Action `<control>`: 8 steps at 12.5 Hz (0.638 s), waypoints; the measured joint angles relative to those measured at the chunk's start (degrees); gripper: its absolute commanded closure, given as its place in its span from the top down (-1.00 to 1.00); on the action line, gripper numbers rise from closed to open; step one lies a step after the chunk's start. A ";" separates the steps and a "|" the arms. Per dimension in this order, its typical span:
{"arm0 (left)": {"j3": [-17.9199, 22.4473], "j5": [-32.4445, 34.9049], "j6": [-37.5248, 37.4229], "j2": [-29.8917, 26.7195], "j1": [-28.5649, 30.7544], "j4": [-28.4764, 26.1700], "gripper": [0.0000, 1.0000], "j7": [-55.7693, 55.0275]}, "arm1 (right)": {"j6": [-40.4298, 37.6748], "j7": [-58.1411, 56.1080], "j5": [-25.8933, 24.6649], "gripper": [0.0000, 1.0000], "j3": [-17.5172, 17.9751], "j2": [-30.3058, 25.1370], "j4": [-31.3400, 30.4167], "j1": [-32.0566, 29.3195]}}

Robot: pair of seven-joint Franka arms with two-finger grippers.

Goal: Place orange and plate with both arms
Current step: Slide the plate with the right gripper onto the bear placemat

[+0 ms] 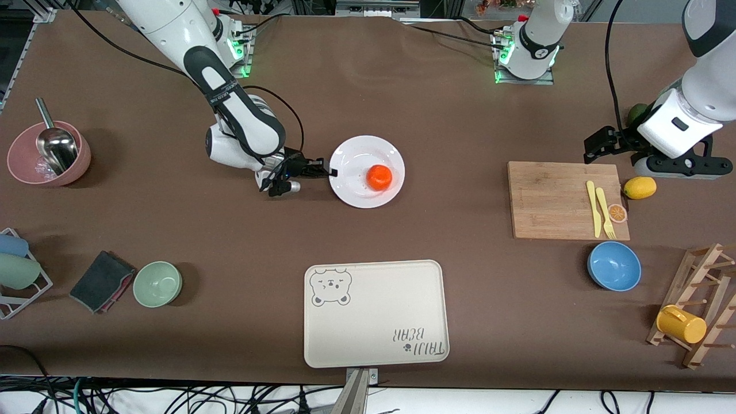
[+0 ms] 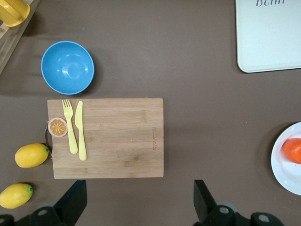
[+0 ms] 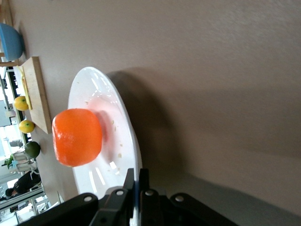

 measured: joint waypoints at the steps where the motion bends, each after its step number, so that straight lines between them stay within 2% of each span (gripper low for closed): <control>1: 0.00 0.00 0.00 0.00 -0.05 0.00 1.00 0.00 | -0.02 -0.62 0.00 -1.00 -0.01 0.00 0.16 -0.26; 4: 0.00 0.00 0.00 0.00 -0.34 0.08 1.00 -0.01 | -0.70 -1.85 0.00 -1.00 -0.10 -0.03 0.61 -2.99; 8: -0.06 0.00 -0.03 0.00 -0.49 0.09 1.00 -0.01 | -1.58 -1.49 0.07 -1.00 -0.49 -0.02 4.40 -7.10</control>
